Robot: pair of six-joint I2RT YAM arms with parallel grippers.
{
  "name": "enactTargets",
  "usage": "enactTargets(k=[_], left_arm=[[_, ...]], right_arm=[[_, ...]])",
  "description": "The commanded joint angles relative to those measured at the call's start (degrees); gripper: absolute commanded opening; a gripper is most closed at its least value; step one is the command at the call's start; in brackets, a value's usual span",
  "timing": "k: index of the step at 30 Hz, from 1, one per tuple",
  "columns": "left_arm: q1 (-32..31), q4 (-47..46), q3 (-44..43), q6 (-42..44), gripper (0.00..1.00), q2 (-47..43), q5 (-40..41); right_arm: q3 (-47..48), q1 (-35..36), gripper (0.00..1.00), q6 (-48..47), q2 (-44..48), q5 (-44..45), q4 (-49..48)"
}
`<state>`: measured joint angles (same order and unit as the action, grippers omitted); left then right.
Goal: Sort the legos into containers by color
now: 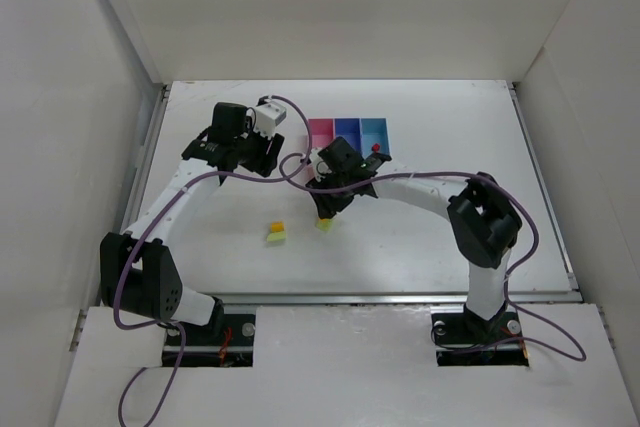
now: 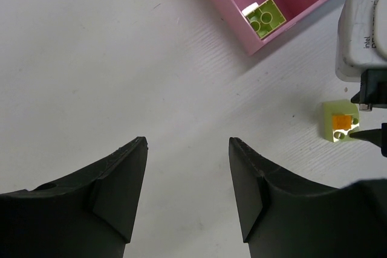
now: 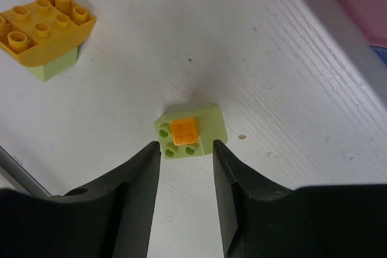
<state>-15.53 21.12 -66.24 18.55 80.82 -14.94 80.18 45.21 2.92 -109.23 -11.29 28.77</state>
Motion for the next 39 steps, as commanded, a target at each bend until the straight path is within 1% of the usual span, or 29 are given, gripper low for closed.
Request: enactTargets(k=[1, 7, 15, 25, 29, 39], left_arm=[[0.32, 0.58, -1.00, 0.09, 0.53, -0.48, 0.00], [0.32, 0.06, -1.00, 0.09, 0.53, -0.48, 0.00], [0.32, 0.06, -0.47, -0.43, 0.53, -0.48, 0.53], [0.32, 0.06, -0.47, -0.44, 0.53, -0.48, 1.05], [0.32, 0.06, -0.47, -0.44, 0.53, 0.04, 1.05], [0.32, 0.06, -0.47, -0.44, 0.53, 0.04, 1.05]], right_arm=[[1.73, -0.12, 0.46, 0.07, 1.82, 2.76, -1.00], [3.66, 0.40, 0.45, -2.21, -1.24, 3.29, 0.32], [1.47, 0.93, 0.45, -3.88, -0.63, -0.66, -1.44], [1.47, 1.63, 0.45, -5.64, -2.04, -1.19, -0.12], [1.47, 1.63, 0.38, -5.64, -2.57, -1.19, -0.64], [1.47, 2.16, 0.38, -5.64, -3.18, -1.19, -0.65]])
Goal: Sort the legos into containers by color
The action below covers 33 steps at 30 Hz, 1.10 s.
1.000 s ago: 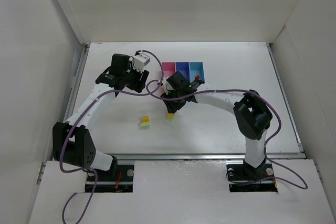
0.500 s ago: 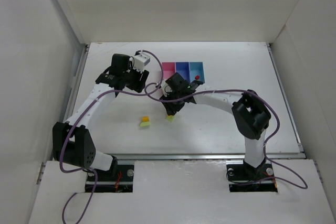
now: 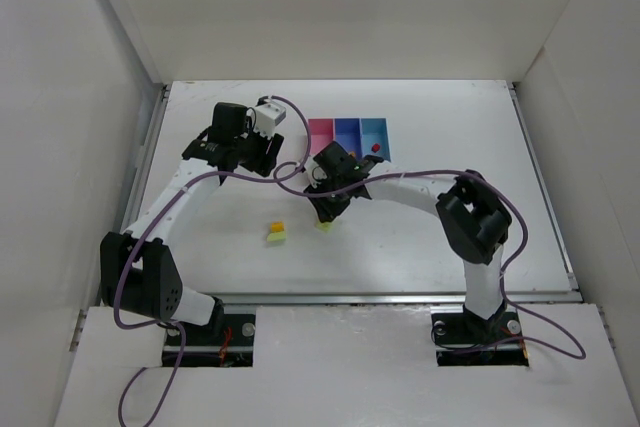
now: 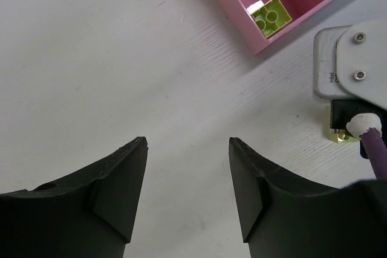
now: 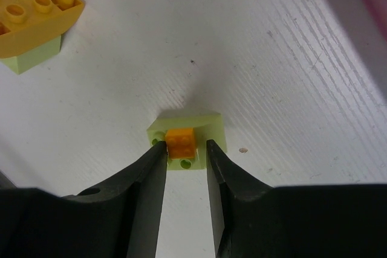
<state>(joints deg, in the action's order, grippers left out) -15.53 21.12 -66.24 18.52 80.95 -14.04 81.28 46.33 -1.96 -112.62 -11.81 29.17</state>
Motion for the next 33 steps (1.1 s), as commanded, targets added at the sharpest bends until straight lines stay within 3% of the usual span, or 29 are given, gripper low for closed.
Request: enactTargets(k=[1, 11, 15, 20, 33], left_arm=[[0.32, 0.06, -0.47, -0.42, 0.53, -0.09, 0.16], [0.32, 0.06, -0.47, -0.95, 0.53, 0.44, 0.16], [0.32, 0.06, -0.47, -0.95, 0.53, 0.44, 0.16], [0.32, 0.06, -0.47, -0.95, 0.53, 0.44, 0.16], [0.32, 1.20, -2.75, 0.11, 0.55, -2.89, -1.07]], right_arm=[[0.38, 1.66, 0.38, -0.77, 0.90, -0.67, -1.04], [1.25, 1.66, 0.36, -0.77, -0.76, -0.14, -1.57], [1.25, 1.66, 0.24, -0.24, -0.76, -0.14, -1.57], [1.78, 1.66, 0.01, -0.24, -0.76, -0.14, -1.57], [1.61, 0.44, 0.00, 4.32, 4.24, -1.98, -1.04]])
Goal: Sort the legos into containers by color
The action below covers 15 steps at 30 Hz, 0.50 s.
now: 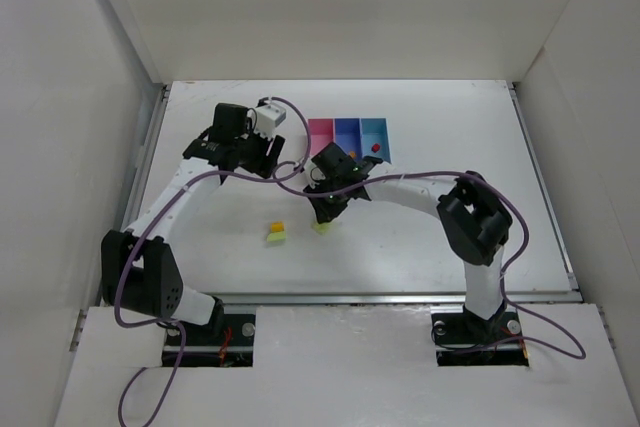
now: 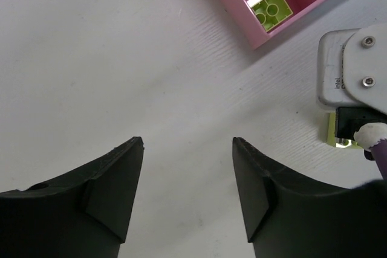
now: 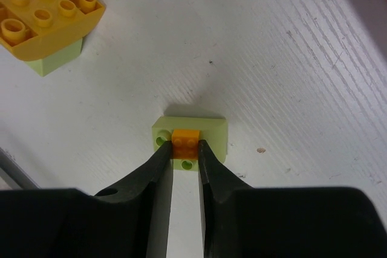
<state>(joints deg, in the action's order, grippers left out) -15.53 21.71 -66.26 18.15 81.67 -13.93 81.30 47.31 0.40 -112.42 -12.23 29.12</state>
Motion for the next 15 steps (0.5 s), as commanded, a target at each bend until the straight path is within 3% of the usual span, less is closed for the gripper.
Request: enactTargets(k=[1, 4, 10, 15], left_arm=[[0.32, 0.61, -2.73, 0.48, 0.59, -3.62, -1.18], [0.32, 2.45, -5.80, 1.88, 0.79, -4.32, -1.71], [0.32, 4.21, -6.60, 6.28, 0.81, -4.93, -1.01], [0.32, 6.93, -7.74, 11.10, 0.80, -6.17, -6.88]], right_arm=[[1.58, -1.42, 0.00, 1.97, 4.05, -2.53, -1.00], [0.18, -3.18, 0.00, 3.46, 5.63, -4.73, -2.31], [-1.05, -5.56, 0.00, 5.48, 9.41, -7.46, -3.99], [0.71, -8.01, 0.00, 7.76, 11.60, -10.35, -3.99]])
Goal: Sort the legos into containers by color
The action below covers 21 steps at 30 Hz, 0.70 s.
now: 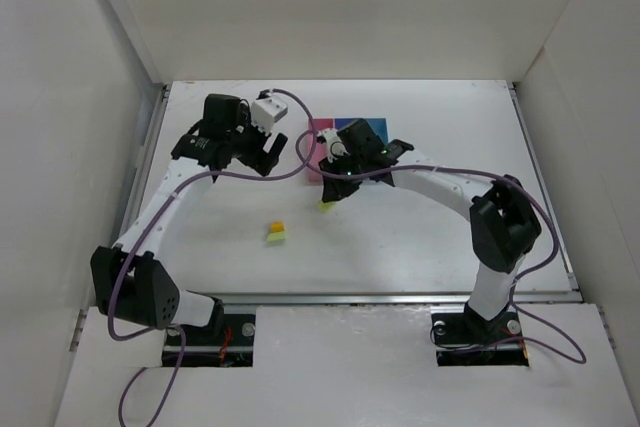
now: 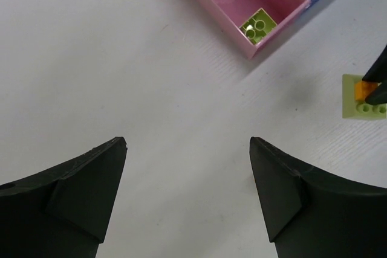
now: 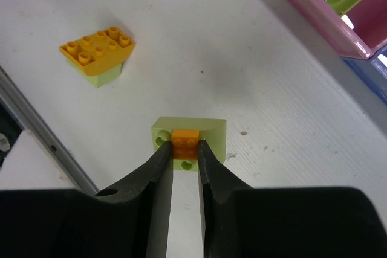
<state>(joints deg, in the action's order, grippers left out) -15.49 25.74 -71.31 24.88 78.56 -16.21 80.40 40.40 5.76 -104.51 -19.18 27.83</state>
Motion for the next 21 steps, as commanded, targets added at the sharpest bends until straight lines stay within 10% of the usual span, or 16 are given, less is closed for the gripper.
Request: enactTargets(k=[1, 5, 12, 21], left_arm=[[0.28, 2.92, -2.70, 7.17, 0.80, -5.15, -6.80], [-0.24, 7.04, -2.09, 17.01, 0.80, -10.27, -21.48], [-8.05, 8.89, 1.52, 21.17, 1.00, -10.20, -16.66], [-20.45, -5.69, 8.55, 20.03, 1.00, -10.10, -0.86]], right_arm=[[2.30, -1.64, 0.00, 2.94, 4.22, -3.41, -2.70], [2.92, -3.93, 0.00, 6.71, 7.73, -4.64, -4.45], [3.97, -4.63, 0.00, 14.10, 10.99, -3.67, -9.55], [5.12, -4.63, 0.00, 18.41, 11.52, -4.20, -12.63]])
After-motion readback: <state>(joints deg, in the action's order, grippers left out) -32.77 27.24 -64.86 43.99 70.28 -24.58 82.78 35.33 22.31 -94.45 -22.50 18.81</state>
